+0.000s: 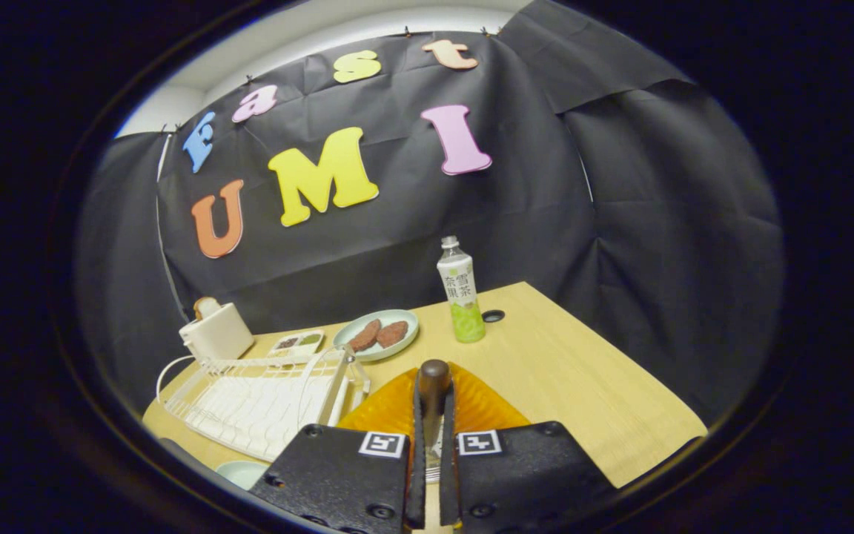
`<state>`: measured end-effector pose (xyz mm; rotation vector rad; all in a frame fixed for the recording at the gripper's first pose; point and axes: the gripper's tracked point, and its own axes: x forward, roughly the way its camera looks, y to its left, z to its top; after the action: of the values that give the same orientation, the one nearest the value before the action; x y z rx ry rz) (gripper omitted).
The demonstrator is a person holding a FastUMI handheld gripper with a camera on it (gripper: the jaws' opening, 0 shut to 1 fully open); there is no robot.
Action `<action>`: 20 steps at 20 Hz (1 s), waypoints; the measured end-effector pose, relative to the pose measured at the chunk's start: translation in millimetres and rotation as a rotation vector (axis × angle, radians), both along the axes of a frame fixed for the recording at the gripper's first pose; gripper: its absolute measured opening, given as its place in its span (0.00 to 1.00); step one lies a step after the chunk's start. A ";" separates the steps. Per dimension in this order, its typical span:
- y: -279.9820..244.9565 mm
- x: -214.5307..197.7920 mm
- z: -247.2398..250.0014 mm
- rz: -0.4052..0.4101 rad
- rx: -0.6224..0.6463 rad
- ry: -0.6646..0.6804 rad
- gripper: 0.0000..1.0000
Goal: Take the plate from the dish rack, then take the spoon from the basket and place it into the plate.
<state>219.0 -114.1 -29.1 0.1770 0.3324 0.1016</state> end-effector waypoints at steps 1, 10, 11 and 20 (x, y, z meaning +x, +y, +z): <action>3.5 -3.0 3.4 0.004 -0.001 -0.006 0.12; 9.5 -44.0 91.2 -0.039 -0.087 -0.234 0.11; 15.4 -53.0 96.3 -0.026 -0.078 -0.248 0.11; 72.1 -127.6 72.4 0.073 -0.033 -0.231 0.11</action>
<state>91.5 -42.0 43.2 0.1190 0.1097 0.1866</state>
